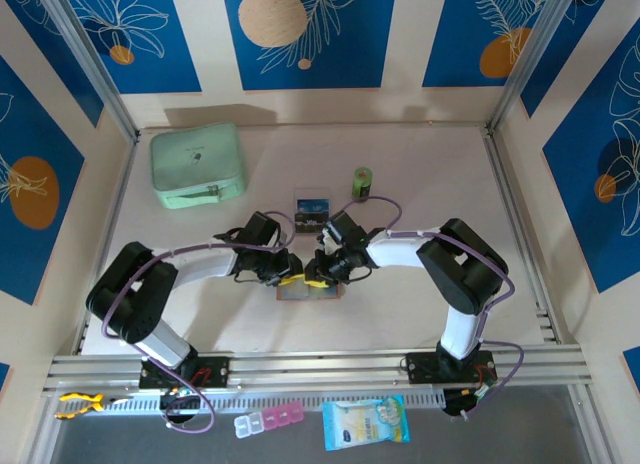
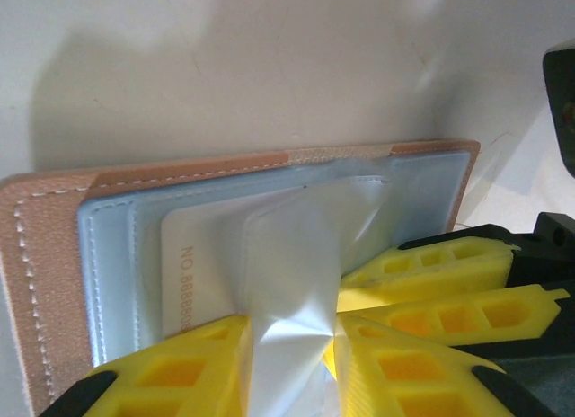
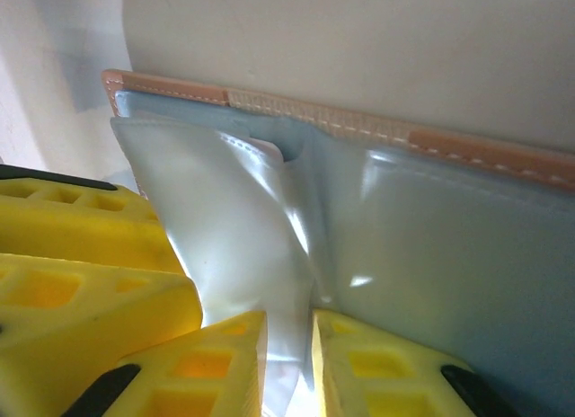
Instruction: Take the credit cards out of the card holder
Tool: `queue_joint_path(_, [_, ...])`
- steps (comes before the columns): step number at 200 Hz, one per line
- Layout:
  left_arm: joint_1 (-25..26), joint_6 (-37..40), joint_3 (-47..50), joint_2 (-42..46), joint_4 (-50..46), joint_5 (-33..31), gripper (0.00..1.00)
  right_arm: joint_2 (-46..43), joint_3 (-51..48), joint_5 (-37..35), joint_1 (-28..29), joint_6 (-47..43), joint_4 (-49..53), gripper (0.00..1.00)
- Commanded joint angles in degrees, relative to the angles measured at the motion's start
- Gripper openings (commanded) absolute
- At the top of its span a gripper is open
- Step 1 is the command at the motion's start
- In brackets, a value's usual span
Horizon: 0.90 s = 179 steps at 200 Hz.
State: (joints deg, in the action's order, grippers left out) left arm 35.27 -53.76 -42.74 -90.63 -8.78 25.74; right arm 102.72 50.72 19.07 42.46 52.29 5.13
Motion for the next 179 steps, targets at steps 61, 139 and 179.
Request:
queue_joint_path(61, [1.10,-0.93,-1.40,-0.35,4.57,4.28,0.31,-10.80,0.41,-4.25,-0.19,-1.66,9.94,0.30])
queue_joint_path(139, [0.75,2.30,-1.43,3.50,-4.14,-3.03,0.27,-9.45,1.94,-1.61,0.13,-1.01,9.28,0.22])
queue_joint_path(179, [-1.44,2.45,1.83,4.49,-3.72,-3.19,0.14,-3.95,5.72,-0.87,1.18,-0.53,7.73,0.19])
